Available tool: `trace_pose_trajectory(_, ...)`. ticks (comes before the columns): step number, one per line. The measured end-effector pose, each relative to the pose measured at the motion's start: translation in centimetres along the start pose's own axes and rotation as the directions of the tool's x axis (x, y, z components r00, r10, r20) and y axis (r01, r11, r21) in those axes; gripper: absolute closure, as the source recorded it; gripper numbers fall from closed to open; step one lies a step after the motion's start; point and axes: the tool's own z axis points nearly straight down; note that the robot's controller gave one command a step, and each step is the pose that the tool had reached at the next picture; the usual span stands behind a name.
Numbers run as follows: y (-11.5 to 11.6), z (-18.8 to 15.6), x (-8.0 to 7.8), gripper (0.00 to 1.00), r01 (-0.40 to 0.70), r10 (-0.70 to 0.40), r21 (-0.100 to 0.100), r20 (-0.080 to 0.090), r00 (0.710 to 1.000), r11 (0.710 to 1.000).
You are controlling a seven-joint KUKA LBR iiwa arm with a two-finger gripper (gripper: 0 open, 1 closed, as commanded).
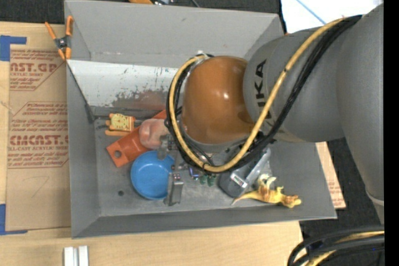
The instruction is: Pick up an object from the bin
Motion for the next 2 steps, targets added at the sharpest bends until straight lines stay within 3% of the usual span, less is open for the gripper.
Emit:
trace_pose_trajectory(1, -0.1, -0.4, -0.2, 0.00, -0.003, 0.003, -0.002, 0.008, 1.000, 1.000)
trace_pose_trajectory(2, 0.8, 10.0, -0.4, 0.00, -0.021, 0.021, -0.005, 0.013, 1.000, 1.000)
